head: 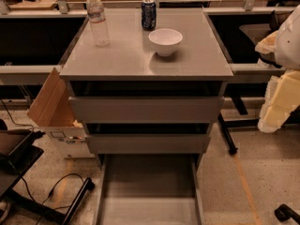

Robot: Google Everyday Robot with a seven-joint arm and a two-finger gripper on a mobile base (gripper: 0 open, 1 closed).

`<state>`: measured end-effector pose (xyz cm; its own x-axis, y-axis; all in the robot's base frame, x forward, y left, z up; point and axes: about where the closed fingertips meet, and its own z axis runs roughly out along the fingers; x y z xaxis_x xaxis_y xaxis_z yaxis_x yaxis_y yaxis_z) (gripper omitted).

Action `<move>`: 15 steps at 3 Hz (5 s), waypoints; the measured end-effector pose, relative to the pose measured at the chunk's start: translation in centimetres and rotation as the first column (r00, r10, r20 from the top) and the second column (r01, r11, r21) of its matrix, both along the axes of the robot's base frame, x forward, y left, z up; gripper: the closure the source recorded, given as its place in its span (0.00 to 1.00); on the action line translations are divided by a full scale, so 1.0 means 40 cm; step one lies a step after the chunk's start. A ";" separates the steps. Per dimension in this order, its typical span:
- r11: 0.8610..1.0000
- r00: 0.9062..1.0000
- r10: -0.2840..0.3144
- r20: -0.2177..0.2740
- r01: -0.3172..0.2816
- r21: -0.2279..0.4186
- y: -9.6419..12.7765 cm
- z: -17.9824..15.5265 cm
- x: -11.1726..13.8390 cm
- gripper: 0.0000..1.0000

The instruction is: Place water bottle into bottom drawer

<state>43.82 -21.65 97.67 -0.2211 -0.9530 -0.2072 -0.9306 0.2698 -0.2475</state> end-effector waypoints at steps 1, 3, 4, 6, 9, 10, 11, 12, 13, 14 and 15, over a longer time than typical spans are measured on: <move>1.000 1.000 0.002 0.009 -0.002 0.008 0.002 0.003 0.008 0.00; 0.985 0.990 0.044 0.134 -0.066 0.160 0.052 0.045 0.175 0.00; 0.930 0.965 0.046 0.259 -0.136 0.342 0.148 0.104 0.374 0.00; 0.776 0.916 -0.119 0.384 -0.155 0.611 0.381 0.188 0.695 0.00; 0.608 0.918 -0.148 0.368 -0.210 0.766 0.709 0.033 1.014 0.00; 0.574 0.923 -0.173 0.343 -0.188 0.797 0.806 -0.023 1.097 0.00; 0.535 0.924 -0.228 0.307 -0.145 0.832 0.864 -0.061 1.159 0.00; 0.447 0.928 -0.277 0.249 -0.105 0.888 0.910 -0.072 1.199 0.00; 0.352 0.936 -0.293 0.194 -0.083 0.932 0.979 -0.076 1.224 0.00; 0.323 0.943 -0.274 0.188 -0.093 0.942 1.031 -0.069 1.222 0.00; 0.327 0.945 -0.266 0.193 -0.101 0.940 1.072 -0.068 1.222 0.26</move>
Offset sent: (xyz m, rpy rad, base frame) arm 0.0294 0.0041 0.0064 0.0702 -0.0572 0.0233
